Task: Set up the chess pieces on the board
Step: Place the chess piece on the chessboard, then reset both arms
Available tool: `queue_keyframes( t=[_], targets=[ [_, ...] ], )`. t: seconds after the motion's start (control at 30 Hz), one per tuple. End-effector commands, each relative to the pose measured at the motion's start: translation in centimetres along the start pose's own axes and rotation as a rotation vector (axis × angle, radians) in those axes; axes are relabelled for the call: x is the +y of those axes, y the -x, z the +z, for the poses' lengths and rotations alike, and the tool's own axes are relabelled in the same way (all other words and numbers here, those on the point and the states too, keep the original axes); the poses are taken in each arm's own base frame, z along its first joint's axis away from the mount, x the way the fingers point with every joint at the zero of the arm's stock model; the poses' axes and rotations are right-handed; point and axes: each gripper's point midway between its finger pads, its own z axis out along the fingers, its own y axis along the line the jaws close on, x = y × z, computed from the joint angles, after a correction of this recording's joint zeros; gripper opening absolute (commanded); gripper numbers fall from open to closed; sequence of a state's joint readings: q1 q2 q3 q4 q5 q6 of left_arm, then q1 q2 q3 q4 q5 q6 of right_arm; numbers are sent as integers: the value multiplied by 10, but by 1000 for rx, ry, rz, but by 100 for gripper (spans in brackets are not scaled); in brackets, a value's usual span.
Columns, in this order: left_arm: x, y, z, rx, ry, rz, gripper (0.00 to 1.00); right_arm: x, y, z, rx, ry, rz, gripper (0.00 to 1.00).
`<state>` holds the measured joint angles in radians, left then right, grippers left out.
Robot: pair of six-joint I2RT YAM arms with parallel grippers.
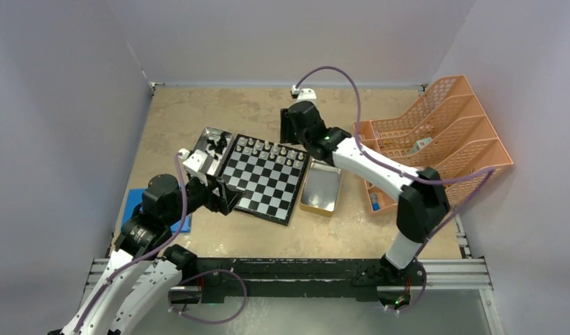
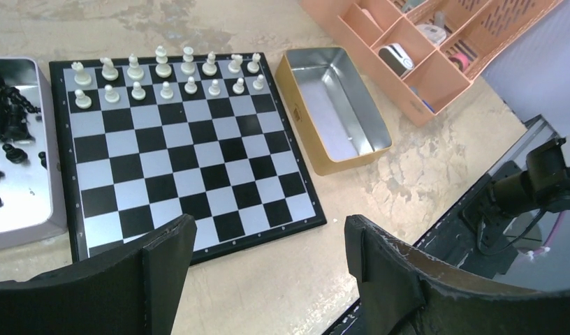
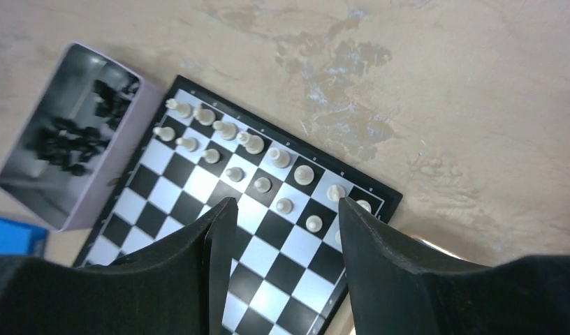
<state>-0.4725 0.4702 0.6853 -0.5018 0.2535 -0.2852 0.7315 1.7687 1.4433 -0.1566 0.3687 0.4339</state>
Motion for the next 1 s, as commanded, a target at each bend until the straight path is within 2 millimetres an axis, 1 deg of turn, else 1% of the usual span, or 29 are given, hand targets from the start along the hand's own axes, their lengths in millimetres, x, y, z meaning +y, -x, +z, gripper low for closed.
queue_keyframes(
  t=[0.0, 0.1, 0.2, 0.37, 0.4, 0.43, 0.47, 0.57, 0.67, 0.77, 0.87, 0.97],
  targets=[
    [-14, 38, -8, -59, -13, -56, 78, -3, 19, -44, -47, 58, 60, 59],
    [-11, 45, -7, -42, 28, -126, 78, -1, 27, -74, -82, 126, 89, 62],
    [-10, 50, -6, -27, 55, -173, 79, -4, 38, -106, -145, 179, 115, 68],
    [-13, 57, -6, -31, 58, -207, 81, -11, 35, -145, -170, 240, 138, 73],
    [-15, 59, -8, -32, 51, -206, 81, -14, 35, -153, -182, 246, 146, 79],
    [-17, 61, -10, -35, 38, -204, 81, -17, 37, -161, -198, 247, 153, 93],
    [-20, 62, -11, -38, 22, -200, 81, -20, 38, -168, -213, 256, 154, 98],
    [-29, 65, -19, -58, -20, -195, 81, -26, 43, -198, -263, 296, 171, 99],
    [-32, 63, -23, -48, -25, -207, 80, -32, 47, -229, -328, 348, 191, 99],
    [-35, 63, -28, -43, -30, -229, 80, -24, 39, -251, -337, 458, 219, 99],
    [-43, 67, -33, -64, -69, -239, 81, -22, 30, -259, -319, 504, 278, 99],
    [-43, 66, -35, -93, -78, -240, 81, -22, 21, -262, -314, 532, 291, 99]
  ],
)
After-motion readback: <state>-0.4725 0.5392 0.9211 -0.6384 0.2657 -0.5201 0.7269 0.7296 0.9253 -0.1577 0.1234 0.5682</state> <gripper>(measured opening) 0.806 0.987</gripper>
